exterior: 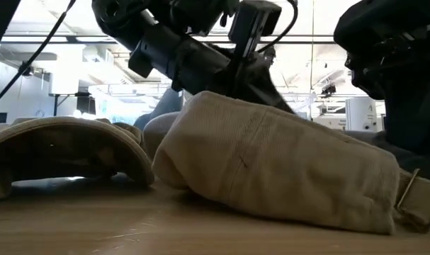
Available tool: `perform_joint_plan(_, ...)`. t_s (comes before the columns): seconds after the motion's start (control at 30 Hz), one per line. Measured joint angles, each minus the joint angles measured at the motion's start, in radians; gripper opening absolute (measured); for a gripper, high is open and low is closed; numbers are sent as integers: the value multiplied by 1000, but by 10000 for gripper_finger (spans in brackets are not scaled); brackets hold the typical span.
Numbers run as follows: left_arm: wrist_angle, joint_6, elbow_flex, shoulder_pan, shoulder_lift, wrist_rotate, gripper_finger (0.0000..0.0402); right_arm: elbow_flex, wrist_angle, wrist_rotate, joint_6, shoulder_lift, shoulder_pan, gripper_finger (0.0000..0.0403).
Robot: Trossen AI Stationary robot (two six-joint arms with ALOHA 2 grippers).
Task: Pick & Place hat
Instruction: Put the gray cap into the left transparent bin
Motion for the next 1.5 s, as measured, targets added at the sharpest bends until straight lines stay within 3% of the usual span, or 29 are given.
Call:
perform_joint_plan(0.43, -22, 37, 50, -2, -1, 12, 70, 19, -9, 69, -4, 0, -15, 194)
perform_joint_plan(0.67, -117, 64, 53, -5, -44, 17, 11, 73, -15, 77, -39, 0, 1, 194)
perform_joint_plan(0.93, -236, 96, 49, -7, -158, -18, 7, 219, -68, 163, -154, 0, 56, 194)
perform_joint_plan(1.27, -442, 176, 49, -34, -535, -262, 7, 540, -471, 431, -200, -2, 161, 194)
perform_joint_plan(1.37, -506, 211, 49, -61, -657, -435, 7, 606, -592, 520, -159, -3, 177, 194)
perform_joint_plan(1.5, -661, 241, 49, -110, -787, -759, 7, 647, -712, 548, -122, -3, 175, 194)
